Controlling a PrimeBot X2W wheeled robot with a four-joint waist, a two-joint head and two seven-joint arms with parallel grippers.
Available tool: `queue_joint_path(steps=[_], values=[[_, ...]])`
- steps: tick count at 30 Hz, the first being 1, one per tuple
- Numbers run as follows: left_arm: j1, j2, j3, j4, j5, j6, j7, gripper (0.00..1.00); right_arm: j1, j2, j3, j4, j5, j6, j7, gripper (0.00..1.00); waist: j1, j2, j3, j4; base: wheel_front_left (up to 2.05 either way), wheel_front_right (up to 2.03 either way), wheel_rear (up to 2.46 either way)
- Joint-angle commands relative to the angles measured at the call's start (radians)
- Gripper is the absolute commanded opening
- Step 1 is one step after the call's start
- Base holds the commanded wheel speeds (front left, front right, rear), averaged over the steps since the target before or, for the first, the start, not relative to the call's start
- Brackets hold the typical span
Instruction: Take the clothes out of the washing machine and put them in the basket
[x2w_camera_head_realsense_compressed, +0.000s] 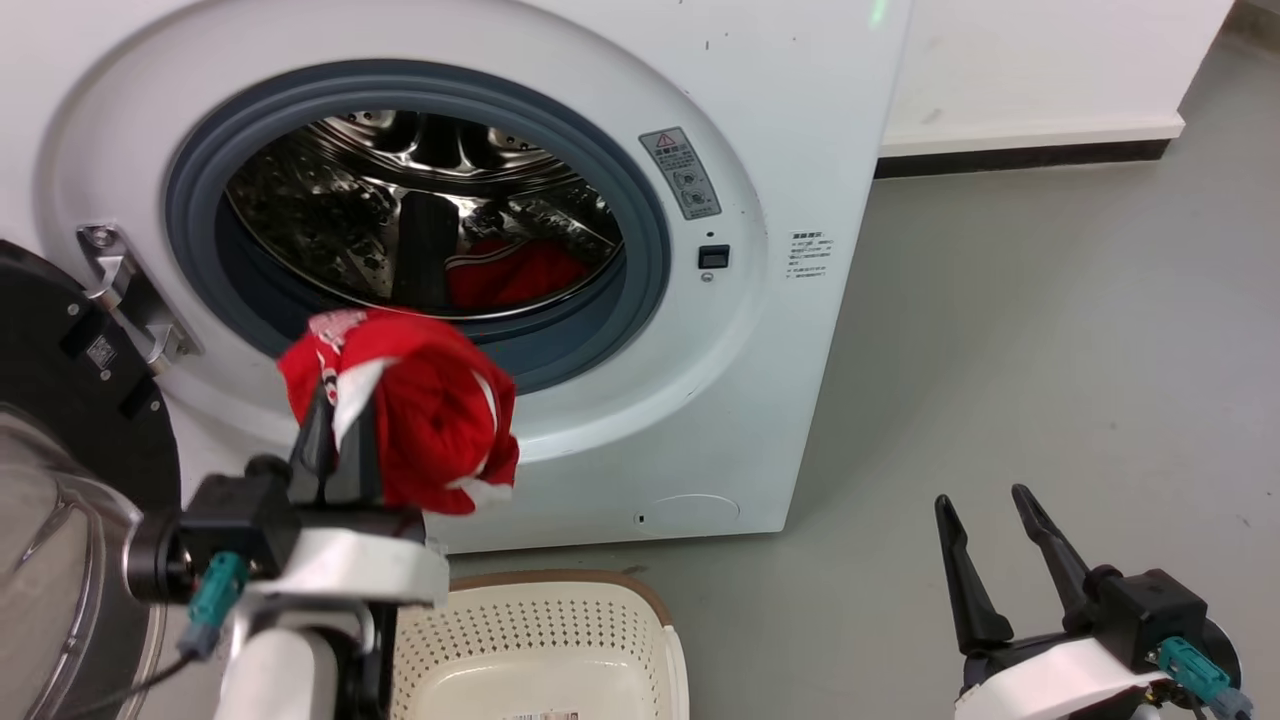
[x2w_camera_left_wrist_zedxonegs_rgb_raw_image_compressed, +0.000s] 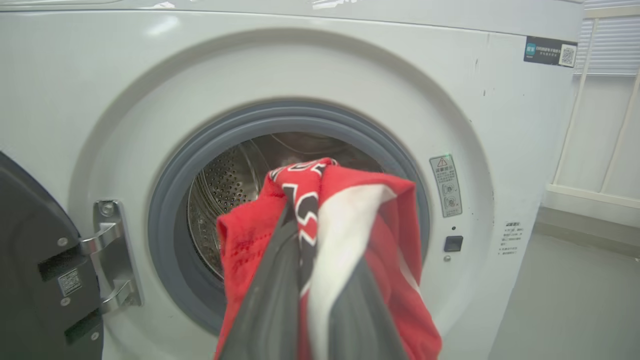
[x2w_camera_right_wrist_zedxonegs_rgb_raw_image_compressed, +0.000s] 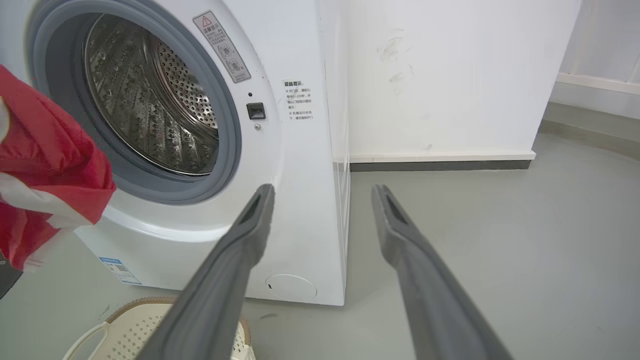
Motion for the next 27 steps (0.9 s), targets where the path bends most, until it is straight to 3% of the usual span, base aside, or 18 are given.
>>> queue_joint_path(steps=[1,8,14,27], values=[[0.029,-0.007,-0.003,-0.017,0.003,0.007,0.007,0.0,0.012,0.001,0.001,-0.007,-0.009,0.0,0.0,1.0,0.0002,0.0,0.003,0.006,0.0,0.0,0.0],[0.202,-0.029,-0.033,-0.037,-0.023,0.042,0.042,0.0,0.005,0.001,0.009,-0.018,-0.009,0.0,0.007,1.0,0.0002,0.0,0.043,0.024,0.0,0.0,0.0],[0.27,-0.047,-0.066,0.149,-0.078,0.062,0.009,0.0,-0.038,0.001,0.013,-0.031,-0.017,0.0,0.008,1.0,0.0002,0.0,0.136,0.037,0.0,0.0,0.0],[-0.026,-0.056,-0.073,0.664,-0.145,0.05,-0.042,0.0,-0.181,0.001,0.062,-0.026,-0.018,0.0,-0.02,1.0,0.0002,0.0,0.415,0.014,0.0,0.0,0.0]])
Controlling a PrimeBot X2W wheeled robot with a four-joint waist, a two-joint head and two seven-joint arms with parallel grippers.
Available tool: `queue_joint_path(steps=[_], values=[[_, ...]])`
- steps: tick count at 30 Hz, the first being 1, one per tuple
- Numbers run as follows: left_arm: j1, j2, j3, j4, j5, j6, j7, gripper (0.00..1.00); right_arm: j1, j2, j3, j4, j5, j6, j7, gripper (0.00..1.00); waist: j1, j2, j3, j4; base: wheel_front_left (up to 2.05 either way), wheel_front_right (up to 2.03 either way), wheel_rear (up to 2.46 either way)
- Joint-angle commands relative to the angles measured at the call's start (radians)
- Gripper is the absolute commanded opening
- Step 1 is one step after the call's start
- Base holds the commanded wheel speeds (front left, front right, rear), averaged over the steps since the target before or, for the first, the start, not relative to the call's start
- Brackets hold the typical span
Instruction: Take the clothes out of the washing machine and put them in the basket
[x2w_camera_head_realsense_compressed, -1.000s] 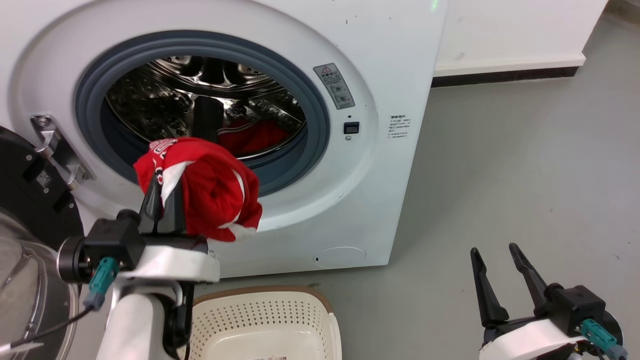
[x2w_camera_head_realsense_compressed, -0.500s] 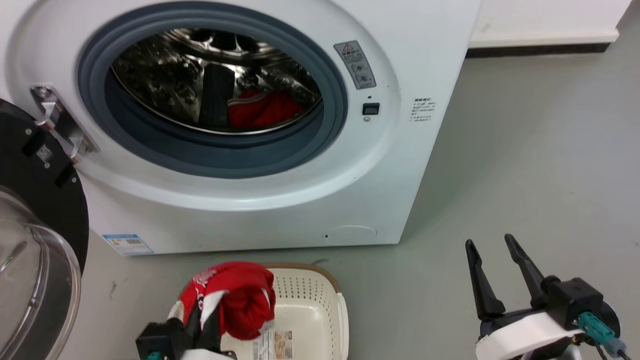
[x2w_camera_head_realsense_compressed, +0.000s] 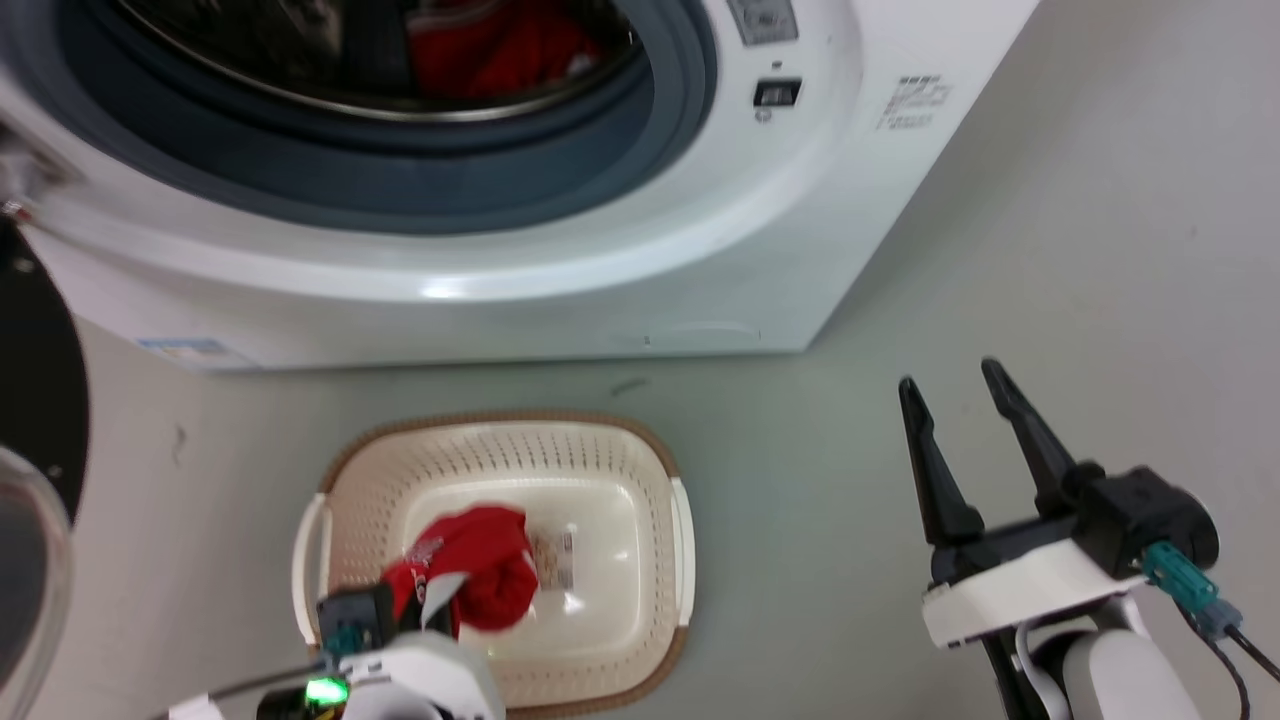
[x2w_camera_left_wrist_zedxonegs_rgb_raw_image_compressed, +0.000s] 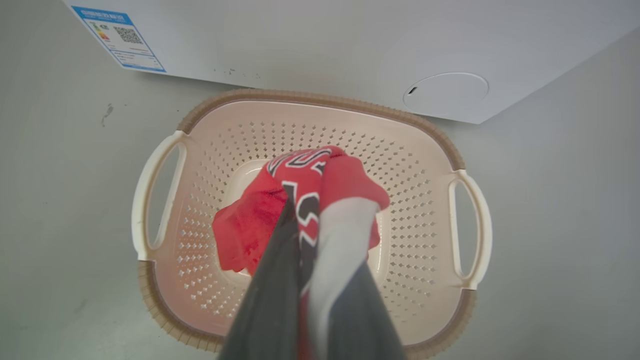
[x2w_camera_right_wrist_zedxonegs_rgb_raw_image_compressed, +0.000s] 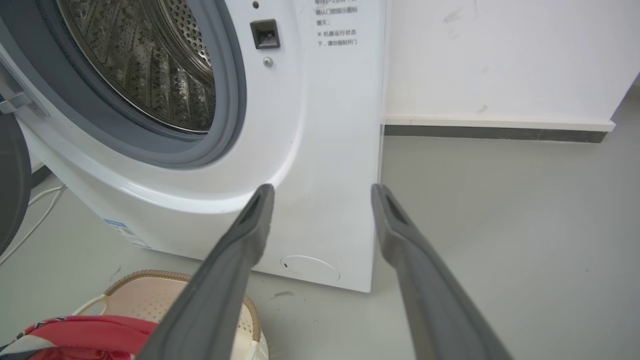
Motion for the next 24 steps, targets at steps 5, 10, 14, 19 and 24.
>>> queue_joint_path(steps=[5,10,14,19,24], values=[[-0.168,0.0,0.025,0.134,-0.003,0.004,-0.008,0.0,-0.085,0.001,0.025,0.011,0.003,-0.001,-0.022,1.0,-0.0002,-0.0001,0.186,-0.038,0.0,0.0,0.0],[-0.29,0.006,0.056,0.222,0.004,0.01,-0.007,0.0,-0.147,0.001,0.044,0.026,0.01,-0.001,-0.041,1.0,-0.0002,-0.0001,0.295,-0.069,0.0,0.0,0.0],[-0.348,0.011,0.075,0.274,0.004,0.015,-0.007,0.0,-0.18,0.001,0.061,0.039,0.018,-0.001,-0.052,1.0,-0.0002,-0.0001,0.349,-0.09,0.0,0.0,0.0],[-0.423,0.027,0.112,0.407,-0.013,0.03,-0.007,0.0,-0.228,0.001,0.084,0.07,0.038,-0.001,-0.071,1.0,-0.0002,-0.0001,0.417,-0.127,0.0,0.0,0.0],[-0.454,0.04,0.127,0.488,-0.025,0.042,-0.007,0.0,-0.243,0.001,0.094,0.09,0.05,-0.001,-0.077,1.0,-0.0002,-0.0001,0.434,-0.145,0.0,0.0,0.0]])
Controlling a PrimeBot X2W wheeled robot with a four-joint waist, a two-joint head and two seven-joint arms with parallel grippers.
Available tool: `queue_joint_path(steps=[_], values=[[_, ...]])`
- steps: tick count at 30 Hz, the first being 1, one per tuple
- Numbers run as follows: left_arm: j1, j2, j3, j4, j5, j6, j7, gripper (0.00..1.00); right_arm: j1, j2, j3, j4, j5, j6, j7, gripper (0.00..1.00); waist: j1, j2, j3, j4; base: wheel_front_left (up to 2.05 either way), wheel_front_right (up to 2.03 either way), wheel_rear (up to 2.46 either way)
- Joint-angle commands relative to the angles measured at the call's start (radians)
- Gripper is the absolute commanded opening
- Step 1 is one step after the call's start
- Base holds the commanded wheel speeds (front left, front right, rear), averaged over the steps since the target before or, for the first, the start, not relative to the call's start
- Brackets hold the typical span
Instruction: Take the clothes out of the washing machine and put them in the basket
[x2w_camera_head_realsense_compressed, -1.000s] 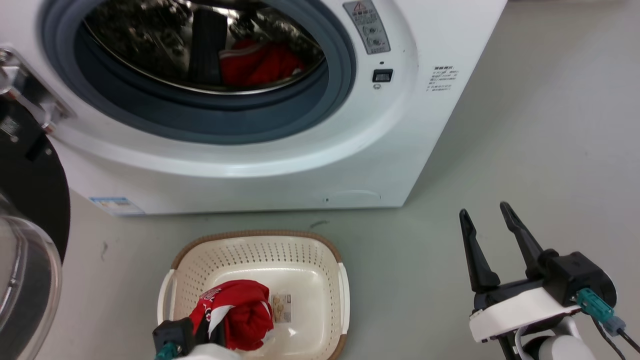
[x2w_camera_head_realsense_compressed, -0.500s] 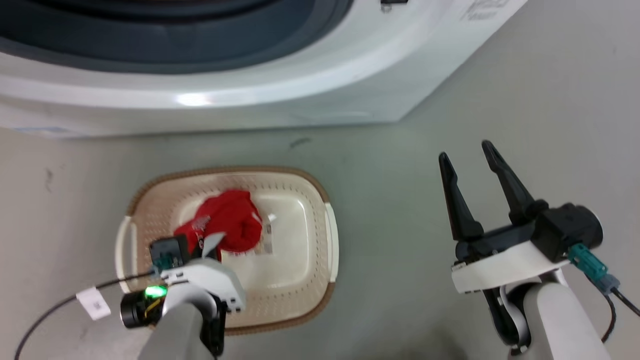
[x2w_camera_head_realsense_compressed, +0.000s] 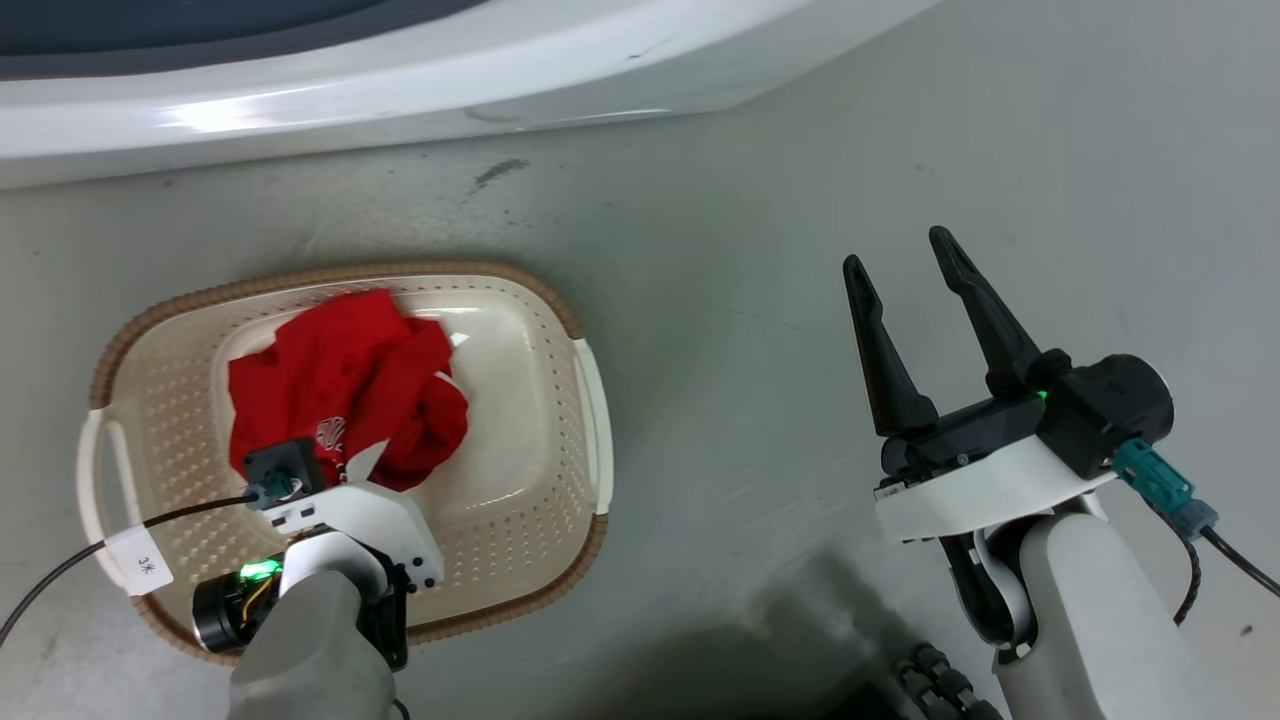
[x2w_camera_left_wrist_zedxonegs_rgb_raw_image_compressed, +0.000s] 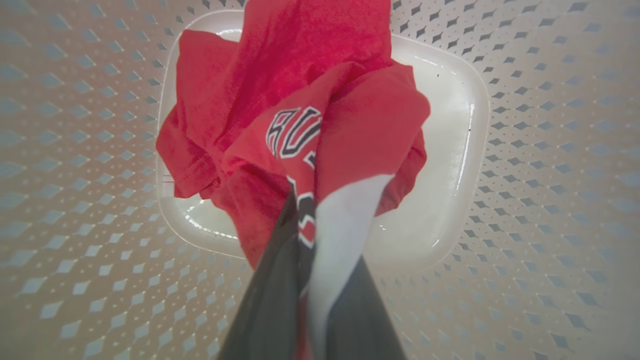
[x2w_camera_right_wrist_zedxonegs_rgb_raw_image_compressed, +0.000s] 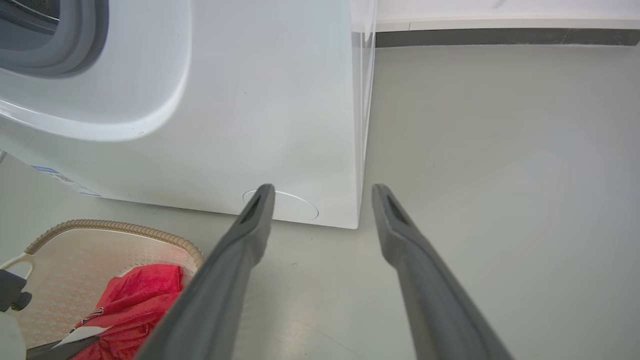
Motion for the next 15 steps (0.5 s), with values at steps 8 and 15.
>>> queue_joint_path(steps=[8,15], values=[[0.006,0.007,0.008,0.044,-0.007,-0.002,-0.002,1.0,-0.014,0.001,-0.016,0.034,0.002,-0.001,-0.008,1.0,-0.0002,-0.0001,-0.057,-0.008,0.0,0.0,0.0],[0.108,-0.018,0.003,-0.01,0.004,-0.028,-0.002,1.0,0.06,0.001,-0.062,0.049,-0.03,-0.001,-0.008,1.0,-0.0002,-0.0001,-0.25,0.03,0.0,0.0,0.0]])
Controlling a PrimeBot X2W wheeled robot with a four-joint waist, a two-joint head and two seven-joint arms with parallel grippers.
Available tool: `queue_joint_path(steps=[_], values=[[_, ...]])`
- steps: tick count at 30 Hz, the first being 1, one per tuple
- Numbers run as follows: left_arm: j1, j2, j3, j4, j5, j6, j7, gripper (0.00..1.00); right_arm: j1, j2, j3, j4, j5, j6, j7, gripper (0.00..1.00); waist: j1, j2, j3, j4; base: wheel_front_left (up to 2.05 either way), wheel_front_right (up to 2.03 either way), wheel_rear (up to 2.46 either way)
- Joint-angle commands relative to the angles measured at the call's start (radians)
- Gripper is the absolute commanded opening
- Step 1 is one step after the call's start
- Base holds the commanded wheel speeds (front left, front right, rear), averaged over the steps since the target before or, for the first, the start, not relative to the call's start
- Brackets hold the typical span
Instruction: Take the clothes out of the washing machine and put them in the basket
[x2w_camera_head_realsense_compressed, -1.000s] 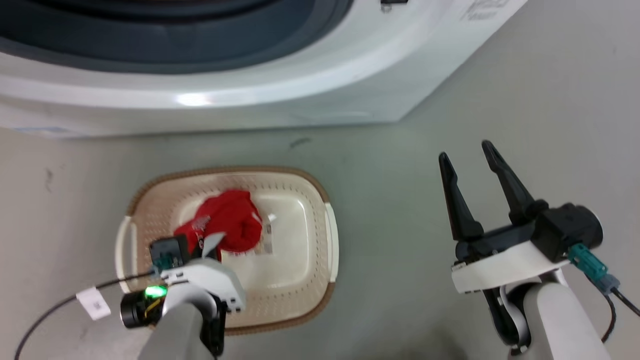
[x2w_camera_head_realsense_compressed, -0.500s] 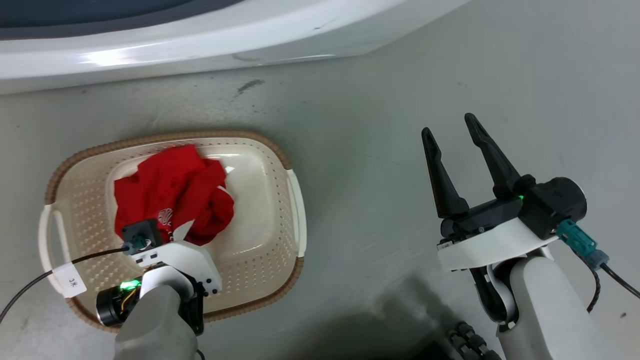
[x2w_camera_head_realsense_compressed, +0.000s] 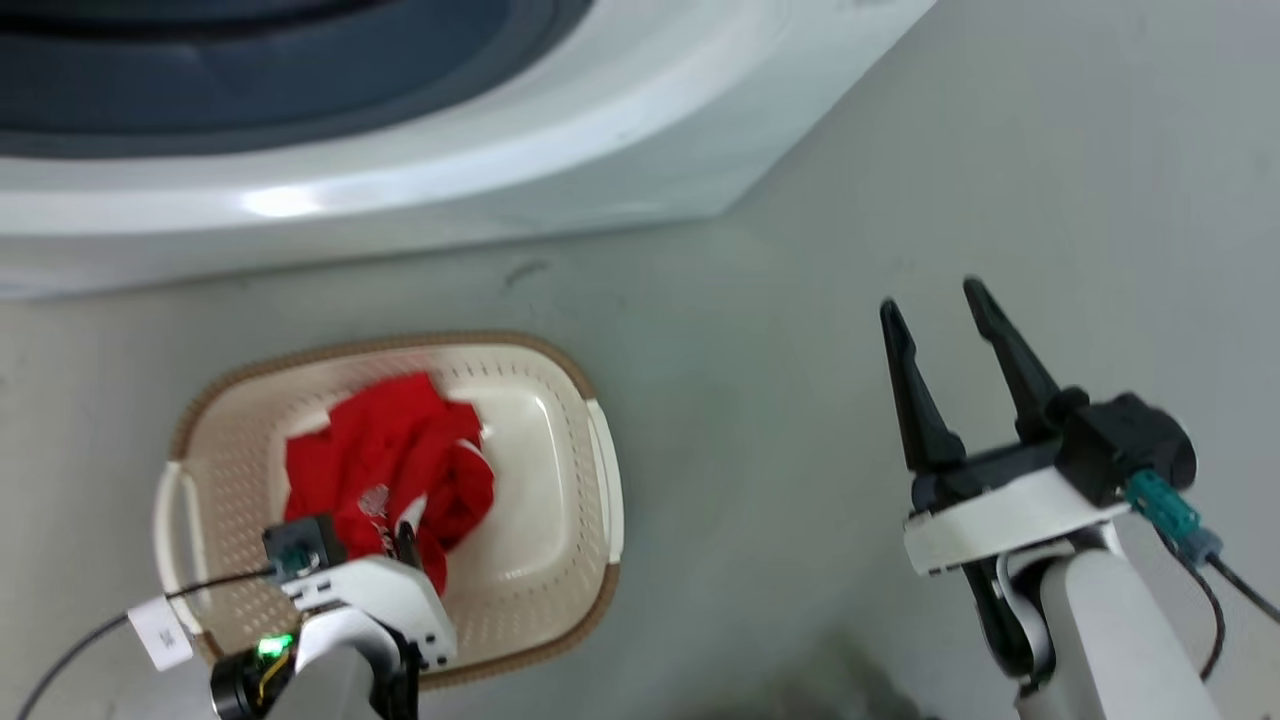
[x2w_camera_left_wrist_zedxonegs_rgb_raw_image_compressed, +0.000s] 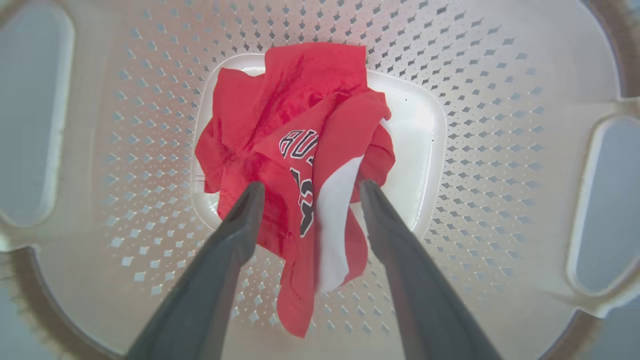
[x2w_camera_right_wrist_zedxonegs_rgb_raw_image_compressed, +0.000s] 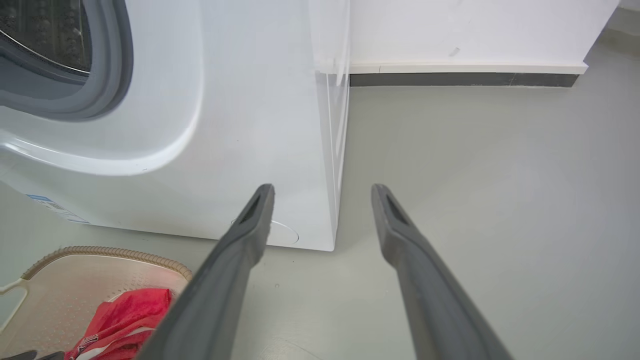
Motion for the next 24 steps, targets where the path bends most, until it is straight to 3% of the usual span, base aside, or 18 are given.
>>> queue_joint_path(steps=[1,13,24], values=[[0.018,-0.006,0.0,-0.012,0.007,-0.004,-0.002,1.0,0.017,0.001,-0.005,0.003,-0.006,-0.001,-0.004,1.0,-0.0001,0.0,-0.104,0.028,0.0,0.0,0.0],[0.233,-0.022,-0.023,-0.301,0.035,-0.017,-0.003,1.0,0.166,0.001,-0.082,-0.029,-0.043,-0.001,0.027,1.0,-0.0001,0.0,-0.353,0.09,0.0,0.0,0.0],[0.367,-0.021,-0.066,-0.724,0.071,0.038,-0.003,1.0,0.258,0.0,-0.142,-0.137,-0.071,-0.001,0.086,1.0,-0.0001,0.0,-0.442,0.131,0.0,0.0,0.0]])
